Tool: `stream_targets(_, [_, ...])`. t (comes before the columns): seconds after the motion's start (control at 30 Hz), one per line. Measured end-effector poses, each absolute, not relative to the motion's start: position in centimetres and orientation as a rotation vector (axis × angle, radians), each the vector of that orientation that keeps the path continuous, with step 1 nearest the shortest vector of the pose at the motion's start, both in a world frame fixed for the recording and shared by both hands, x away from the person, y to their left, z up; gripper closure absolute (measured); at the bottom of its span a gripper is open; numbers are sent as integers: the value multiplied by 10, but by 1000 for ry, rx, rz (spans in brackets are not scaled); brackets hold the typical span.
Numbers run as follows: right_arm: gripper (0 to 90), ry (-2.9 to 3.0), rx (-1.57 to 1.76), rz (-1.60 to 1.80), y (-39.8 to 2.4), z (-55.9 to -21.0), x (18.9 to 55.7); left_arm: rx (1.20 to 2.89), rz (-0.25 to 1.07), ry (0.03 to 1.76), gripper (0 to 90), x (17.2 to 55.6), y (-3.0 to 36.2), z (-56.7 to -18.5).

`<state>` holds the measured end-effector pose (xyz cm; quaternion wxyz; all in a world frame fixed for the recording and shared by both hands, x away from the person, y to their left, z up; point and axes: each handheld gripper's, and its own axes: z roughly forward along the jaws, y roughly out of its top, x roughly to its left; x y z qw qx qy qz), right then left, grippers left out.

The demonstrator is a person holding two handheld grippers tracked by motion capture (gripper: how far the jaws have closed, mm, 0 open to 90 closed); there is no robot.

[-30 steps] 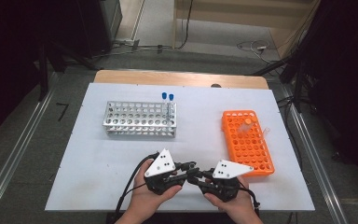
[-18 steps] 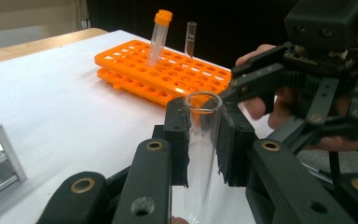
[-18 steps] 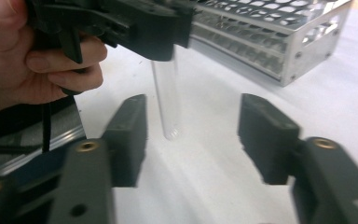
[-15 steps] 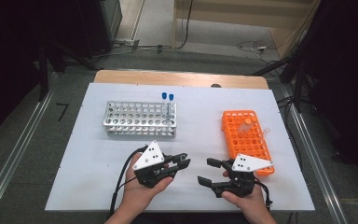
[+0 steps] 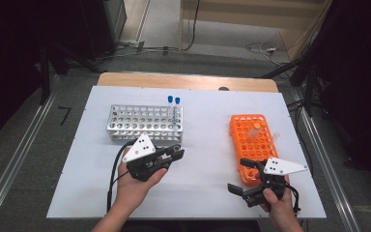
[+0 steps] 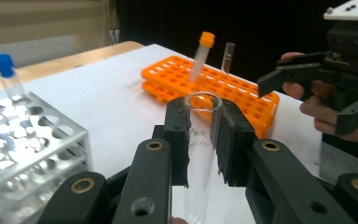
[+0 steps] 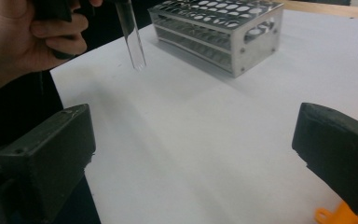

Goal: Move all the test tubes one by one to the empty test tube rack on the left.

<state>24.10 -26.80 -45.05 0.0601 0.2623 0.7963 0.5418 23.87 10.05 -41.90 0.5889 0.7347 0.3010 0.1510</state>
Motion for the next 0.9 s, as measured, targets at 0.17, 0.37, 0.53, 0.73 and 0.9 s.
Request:
stream_targets(0.17, [0,2387,804,1633,-282,-449,246,1699,386,705,765,251,105,-408])
stream_targets(0.37, [0,2344,866,1622,-296,-452,251,1684,424,721,765,270,110,-397])
stream_targets(0.53, [0,2308,912,1614,-309,-453,255,1654,459,745,765,291,119,-388])
stream_targets(0.73, [0,2293,942,1586,-322,-455,259,1625,472,781,765,313,128,-382])
stream_targets(0.9, [0,2282,962,1579,-330,-457,262,1605,494,823,765,332,133,-383])
